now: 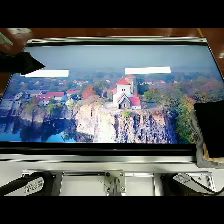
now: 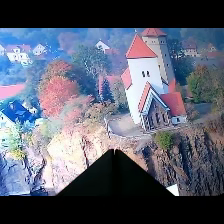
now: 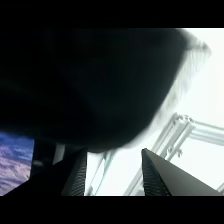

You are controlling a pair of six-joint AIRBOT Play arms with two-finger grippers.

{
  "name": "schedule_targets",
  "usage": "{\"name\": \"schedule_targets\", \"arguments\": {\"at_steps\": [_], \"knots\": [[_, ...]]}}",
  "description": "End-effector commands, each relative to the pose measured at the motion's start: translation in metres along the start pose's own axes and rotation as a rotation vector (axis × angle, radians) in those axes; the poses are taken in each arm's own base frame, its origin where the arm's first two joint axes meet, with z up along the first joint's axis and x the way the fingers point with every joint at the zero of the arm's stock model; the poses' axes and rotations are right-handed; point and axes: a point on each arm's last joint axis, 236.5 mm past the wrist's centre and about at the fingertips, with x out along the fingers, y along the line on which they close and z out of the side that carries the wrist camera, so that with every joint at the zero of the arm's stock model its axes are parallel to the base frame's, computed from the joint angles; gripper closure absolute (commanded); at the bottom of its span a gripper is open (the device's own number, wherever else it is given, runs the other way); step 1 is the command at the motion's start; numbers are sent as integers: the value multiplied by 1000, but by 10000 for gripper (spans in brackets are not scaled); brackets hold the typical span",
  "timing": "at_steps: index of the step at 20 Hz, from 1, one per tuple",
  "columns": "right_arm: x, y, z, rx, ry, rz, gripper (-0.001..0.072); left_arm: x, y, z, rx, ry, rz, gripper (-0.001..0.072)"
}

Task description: Fold the shirts.

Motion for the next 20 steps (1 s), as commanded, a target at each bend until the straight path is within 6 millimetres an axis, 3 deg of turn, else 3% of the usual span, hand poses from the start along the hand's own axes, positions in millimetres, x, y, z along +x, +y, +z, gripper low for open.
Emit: {"name": "schedule_targets", "arguments": {"at_steps": [1,3,4,6,7,8,9,10,11,12,13,16,20], "knots": [[-9,0,-3,-55,15,-2,236,0,1,4,0,-16,3,666],[-46,11,21,-38,-95,34,237,1,0,3,5,-13,6,668],[-73,34,39,4,-189,131,238,5,3,-1,26,6,31,668],[-151,123,73,-73,-453,453,238,23,7,-23,75,103,125,668],[-192,175,71,-190,-567,598,261,37,5,-39,82,171,171,668],[-221,220,54,-331,-634,695,265,50,1,-57,107,247,198,668],[-235,263,24,-478,-655,757,265,64,-7,-79,149,343,206,666],[-229,296,-13,-625,-623,763,264,76,-14,-99,181,425,204,636],[-207,318,-52,-772,-556,707,249,87,-21,-116,210,489,203,381],[-180,329,-82,-889,-493,612,93,97,-25,-125,202,518,217,-13],[-149,331,-104,-972,-429,484,13,104,-26,-131,192,536,226,-5],[-92,326,-139,-1160,-312,212,13,115,-24,-140,218,574,221,-4],[-75,333,-165,-1263,-287,142,13,115,-21,-141,216,582,225,-4]]}}
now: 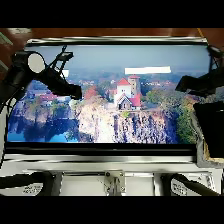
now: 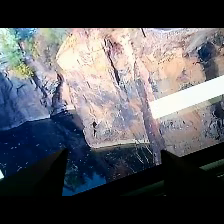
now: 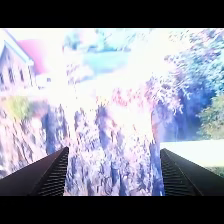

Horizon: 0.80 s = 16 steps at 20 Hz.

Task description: Fold the shirts.

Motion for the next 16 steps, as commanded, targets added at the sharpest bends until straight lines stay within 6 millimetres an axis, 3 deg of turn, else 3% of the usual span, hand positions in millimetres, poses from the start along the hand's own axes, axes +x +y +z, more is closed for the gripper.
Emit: {"name": "schedule_targets", "arguments": {"at_steps": [1,16], "knots": [[13,22,-15,-120,78,-56,14,5,1,-4,9,25,13,-4],[13,24,-17,-121,86,-50,14,6,1,2,42,2,13,-4]]}}
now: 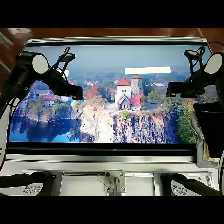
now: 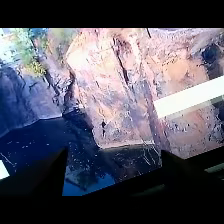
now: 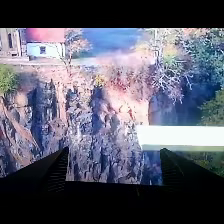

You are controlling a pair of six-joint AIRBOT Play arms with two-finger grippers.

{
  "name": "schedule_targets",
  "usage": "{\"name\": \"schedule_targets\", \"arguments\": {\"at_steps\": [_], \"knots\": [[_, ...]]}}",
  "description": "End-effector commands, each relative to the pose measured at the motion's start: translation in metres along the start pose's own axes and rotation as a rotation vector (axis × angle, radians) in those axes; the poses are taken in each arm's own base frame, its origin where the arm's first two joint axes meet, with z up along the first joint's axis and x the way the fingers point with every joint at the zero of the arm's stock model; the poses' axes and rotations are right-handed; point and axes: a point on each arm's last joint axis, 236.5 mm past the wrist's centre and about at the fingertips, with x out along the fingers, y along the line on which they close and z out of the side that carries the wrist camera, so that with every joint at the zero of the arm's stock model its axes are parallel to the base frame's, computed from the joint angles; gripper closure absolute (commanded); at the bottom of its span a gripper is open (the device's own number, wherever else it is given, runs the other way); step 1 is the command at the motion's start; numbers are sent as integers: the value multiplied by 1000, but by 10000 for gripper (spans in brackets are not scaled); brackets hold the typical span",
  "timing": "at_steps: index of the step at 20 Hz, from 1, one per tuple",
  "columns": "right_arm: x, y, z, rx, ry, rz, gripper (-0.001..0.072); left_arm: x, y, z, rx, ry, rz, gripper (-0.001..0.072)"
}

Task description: Fold the shirts.

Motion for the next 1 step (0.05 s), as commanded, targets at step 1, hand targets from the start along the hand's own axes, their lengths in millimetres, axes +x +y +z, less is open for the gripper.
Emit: {"name": "schedule_targets", "arguments": {"at_steps": [1], "knots": [[0,0,0,0,1,1,14,0,0,1,28,-2,0,-4]]}}
